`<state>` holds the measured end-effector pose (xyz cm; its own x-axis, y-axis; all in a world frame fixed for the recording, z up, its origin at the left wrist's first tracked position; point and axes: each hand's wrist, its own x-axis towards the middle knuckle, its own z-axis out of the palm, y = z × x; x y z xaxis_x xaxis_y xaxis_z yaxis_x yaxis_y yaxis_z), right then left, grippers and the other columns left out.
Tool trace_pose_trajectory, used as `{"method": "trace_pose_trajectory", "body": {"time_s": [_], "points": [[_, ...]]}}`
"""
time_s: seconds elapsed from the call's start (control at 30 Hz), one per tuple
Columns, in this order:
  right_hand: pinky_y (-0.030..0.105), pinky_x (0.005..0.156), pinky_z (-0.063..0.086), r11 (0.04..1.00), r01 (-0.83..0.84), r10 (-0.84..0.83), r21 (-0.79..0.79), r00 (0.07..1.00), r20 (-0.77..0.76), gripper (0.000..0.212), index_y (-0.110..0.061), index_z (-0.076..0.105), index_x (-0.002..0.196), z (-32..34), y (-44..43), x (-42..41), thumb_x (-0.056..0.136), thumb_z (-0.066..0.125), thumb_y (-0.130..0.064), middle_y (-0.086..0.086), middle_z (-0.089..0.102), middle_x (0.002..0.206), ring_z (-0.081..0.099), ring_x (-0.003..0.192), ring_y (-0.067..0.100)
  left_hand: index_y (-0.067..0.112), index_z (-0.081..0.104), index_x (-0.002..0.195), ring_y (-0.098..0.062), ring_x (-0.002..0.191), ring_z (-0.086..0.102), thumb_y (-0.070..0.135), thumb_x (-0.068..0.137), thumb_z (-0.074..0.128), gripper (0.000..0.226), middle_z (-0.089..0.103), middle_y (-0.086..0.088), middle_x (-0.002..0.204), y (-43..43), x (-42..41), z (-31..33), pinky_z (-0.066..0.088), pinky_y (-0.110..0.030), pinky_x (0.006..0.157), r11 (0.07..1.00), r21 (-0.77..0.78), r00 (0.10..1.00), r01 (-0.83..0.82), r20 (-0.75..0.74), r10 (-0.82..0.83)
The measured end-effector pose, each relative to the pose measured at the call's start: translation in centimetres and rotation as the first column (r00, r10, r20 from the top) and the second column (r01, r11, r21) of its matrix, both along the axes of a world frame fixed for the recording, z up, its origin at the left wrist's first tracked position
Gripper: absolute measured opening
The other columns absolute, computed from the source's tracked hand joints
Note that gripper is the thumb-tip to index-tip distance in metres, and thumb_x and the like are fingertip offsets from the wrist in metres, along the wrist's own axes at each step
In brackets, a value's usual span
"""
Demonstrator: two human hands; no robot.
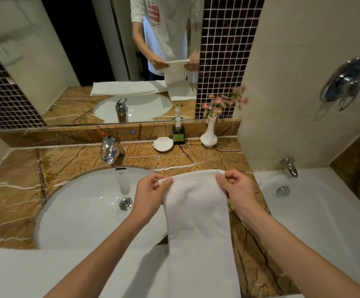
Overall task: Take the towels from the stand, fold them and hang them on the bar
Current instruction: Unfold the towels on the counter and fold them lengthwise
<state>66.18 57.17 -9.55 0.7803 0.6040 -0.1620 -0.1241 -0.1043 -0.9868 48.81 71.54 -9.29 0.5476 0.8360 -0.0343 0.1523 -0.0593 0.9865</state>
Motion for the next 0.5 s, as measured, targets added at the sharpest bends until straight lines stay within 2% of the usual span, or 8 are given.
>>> {"method": "trace_pose_trajectory", "body": {"time_s": [0.13, 0.27, 0.4, 0.47, 0.5], "points": [[0.028, 0.056, 0.051, 0.999, -0.042, 0.042, -0.004, 0.999, 0.021, 0.015, -0.010, 0.065, 0.083, 1.0, 2.4, -0.4, 0.085, 0.071, -0.023, 0.010, 0.065, 0.070, 0.059, 0.061, 0.015, 0.016, 0.070, 0.083, -0.005, 0.067, 0.067, 0.019, 0.085, 0.069, 0.003, 0.071, 0.009, 0.075, 1.0, -1.4, 1.2, 0.052, -0.019, 0.053, 0.997, 0.051, 0.997, -0.056, 0.047, 0.054], [0.021, 0.051, 0.051, 0.990, -0.142, 0.143, -0.007, 0.986, 0.088, 0.011, -0.014, 0.065, 0.089, 2.1, 5.8, -1.2, 0.087, 0.068, -0.024, -0.002, 0.073, 0.077, 0.068, 0.064, 0.009, 0.026, 0.073, 0.077, -0.007, 0.067, 0.068, 0.019, 0.081, 0.072, 0.008, 0.072, 0.008, 0.074, 1.7, -3.4, 2.1, 0.050, -0.017, 0.051, 0.980, 0.053, 0.980, -0.192, 0.058, 0.189], [0.028, 0.057, 0.050, 0.958, -0.286, 0.285, -0.020, 0.939, 0.194, 0.019, -0.007, 0.062, 0.092, 3.1, 10.3, -3.0, 0.091, 0.064, -0.026, 0.006, 0.070, 0.076, 0.063, 0.066, 0.014, 0.026, 0.073, 0.075, -0.016, 0.064, 0.067, 0.020, 0.080, 0.073, 0.007, 0.071, 0.000, 0.072, 2.0, -6.3, 3.0, 0.050, -0.028, 0.046, 0.933, 0.045, 0.934, -0.356, 0.062, 0.353], [0.033, 0.058, 0.050, 0.927, -0.374, 0.371, -0.026, 0.903, 0.217, 0.022, -0.005, 0.060, 0.092, 3.5, 12.5, -4.6, 0.091, 0.063, -0.027, 0.012, 0.067, 0.076, 0.062, 0.067, 0.018, 0.024, 0.073, 0.076, -0.016, 0.062, 0.065, 0.019, 0.081, 0.073, 0.007, 0.070, -0.002, 0.070, 1.7, -8.2, 3.4, 0.050, -0.029, 0.046, 0.884, 0.041, 0.884, -0.466, 0.069, 0.463], [0.032, 0.058, 0.051, 0.905, -0.423, 0.419, -0.037, 0.877, 0.233, 0.022, -0.006, 0.060, 0.092, 3.7, 13.5, -5.6, 0.092, 0.063, -0.028, 0.009, 0.067, 0.075, 0.064, 0.067, 0.017, 0.023, 0.073, 0.076, -0.014, 0.060, 0.064, 0.019, 0.082, 0.073, 0.007, 0.070, -0.002, 0.069, 1.4, -9.2, 3.6, 0.050, -0.028, 0.045, 0.854, 0.045, 0.855, -0.518, 0.072, 0.514]]}}
